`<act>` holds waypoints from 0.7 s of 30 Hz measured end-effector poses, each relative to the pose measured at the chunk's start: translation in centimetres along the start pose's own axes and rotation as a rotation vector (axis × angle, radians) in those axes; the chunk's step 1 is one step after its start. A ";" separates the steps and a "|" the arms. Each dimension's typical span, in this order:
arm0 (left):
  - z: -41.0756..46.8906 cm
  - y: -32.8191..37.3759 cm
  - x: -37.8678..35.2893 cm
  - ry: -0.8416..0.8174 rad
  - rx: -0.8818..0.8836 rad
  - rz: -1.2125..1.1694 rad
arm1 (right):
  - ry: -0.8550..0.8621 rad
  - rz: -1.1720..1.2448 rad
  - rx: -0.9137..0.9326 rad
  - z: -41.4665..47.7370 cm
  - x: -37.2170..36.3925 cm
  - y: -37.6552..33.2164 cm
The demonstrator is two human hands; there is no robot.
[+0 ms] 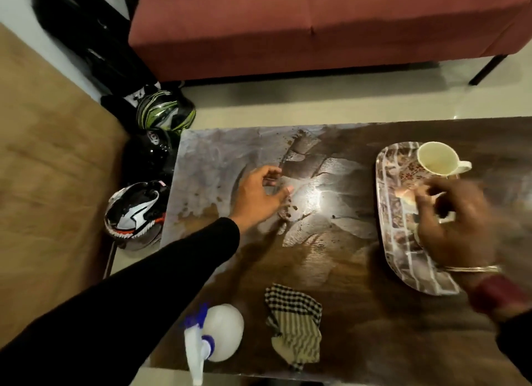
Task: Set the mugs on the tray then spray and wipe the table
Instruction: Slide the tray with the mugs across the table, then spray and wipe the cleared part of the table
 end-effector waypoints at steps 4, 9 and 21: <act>-1.9 -3.1 1.8 0.022 0.072 -0.056 | -0.144 0.062 0.118 1.0 -9.5 -5.4; -5.3 -7.5 4.9 0.085 0.155 -0.145 | -0.340 0.128 0.077 0.0 -18.5 -8.9; -21.1 -11.8 7.2 -0.588 0.258 -0.153 | -0.710 -0.130 0.085 -13.6 -20.2 -13.5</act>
Point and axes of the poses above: each hand's wrist, its own z-axis towards the middle knuckle, its own x-axis out of the back of the hand, y = z × x, the point moved 1 cm from there along z, towards the middle knuckle, and after that the axes turned 15 degrees about -y, right-handed, at the moved point
